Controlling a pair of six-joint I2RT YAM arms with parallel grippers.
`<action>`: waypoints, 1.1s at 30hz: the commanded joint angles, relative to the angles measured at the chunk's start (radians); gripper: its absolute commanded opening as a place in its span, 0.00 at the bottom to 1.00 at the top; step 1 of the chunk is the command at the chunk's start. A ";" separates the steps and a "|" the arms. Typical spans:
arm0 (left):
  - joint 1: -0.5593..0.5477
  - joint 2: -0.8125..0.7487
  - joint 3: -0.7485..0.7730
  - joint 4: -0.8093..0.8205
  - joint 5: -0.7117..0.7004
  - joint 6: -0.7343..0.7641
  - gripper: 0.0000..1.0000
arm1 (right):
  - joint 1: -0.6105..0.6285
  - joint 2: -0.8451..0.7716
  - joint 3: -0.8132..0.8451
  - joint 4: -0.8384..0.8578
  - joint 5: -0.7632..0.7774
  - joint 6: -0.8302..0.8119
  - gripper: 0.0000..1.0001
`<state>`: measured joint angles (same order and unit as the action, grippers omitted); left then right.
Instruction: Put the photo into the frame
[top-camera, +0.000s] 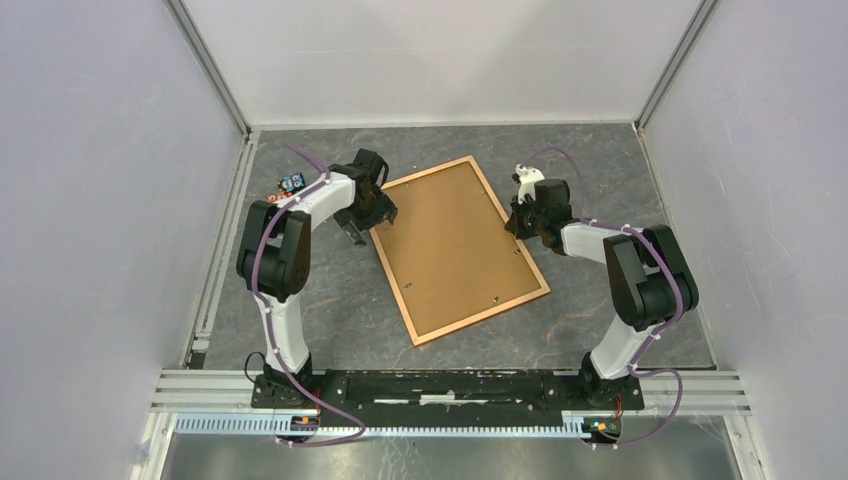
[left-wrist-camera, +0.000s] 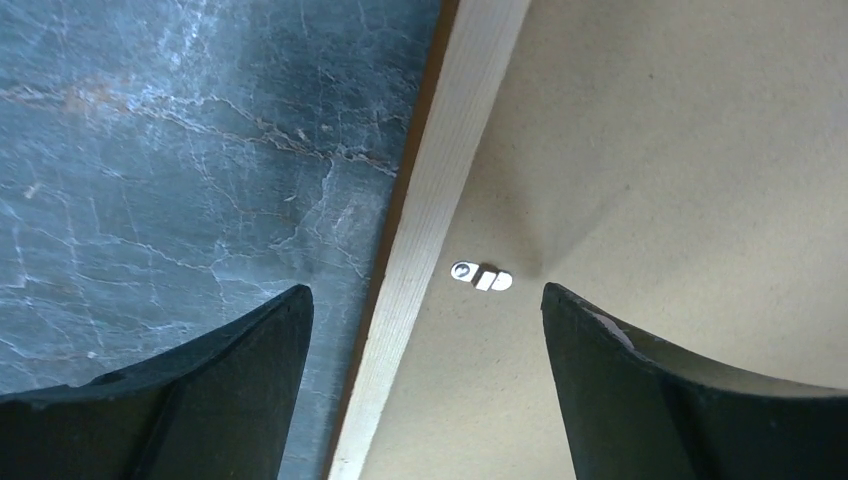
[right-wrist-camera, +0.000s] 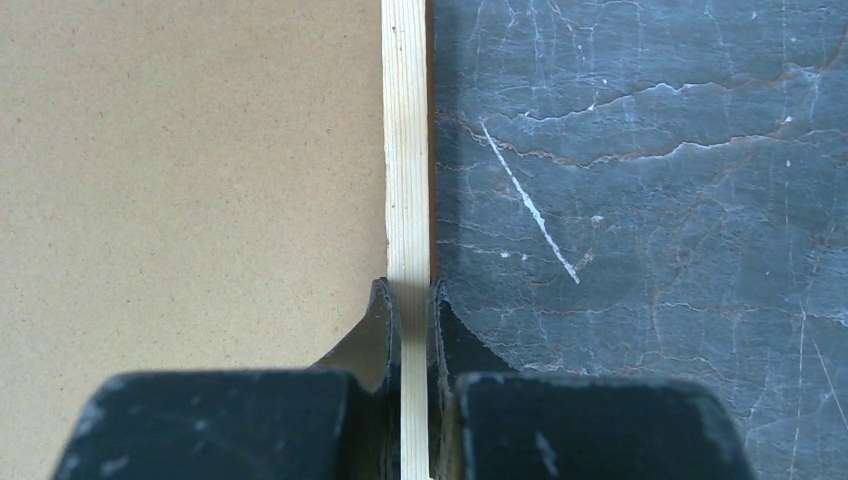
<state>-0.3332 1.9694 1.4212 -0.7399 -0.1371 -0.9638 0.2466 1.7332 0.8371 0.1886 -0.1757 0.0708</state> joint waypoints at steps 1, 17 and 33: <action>-0.004 0.027 0.065 -0.088 -0.020 -0.195 0.89 | -0.004 0.006 -0.007 -0.012 -0.022 0.019 0.00; -0.014 0.110 0.140 -0.201 -0.066 -0.266 0.87 | -0.003 0.006 -0.010 -0.003 -0.034 0.023 0.00; -0.011 0.119 0.086 -0.242 -0.066 -0.322 0.81 | -0.004 0.006 -0.012 -0.002 -0.041 0.024 0.00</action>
<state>-0.3454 2.0556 1.5387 -0.9306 -0.1753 -1.2282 0.2455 1.7336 0.8368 0.1902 -0.1852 0.0738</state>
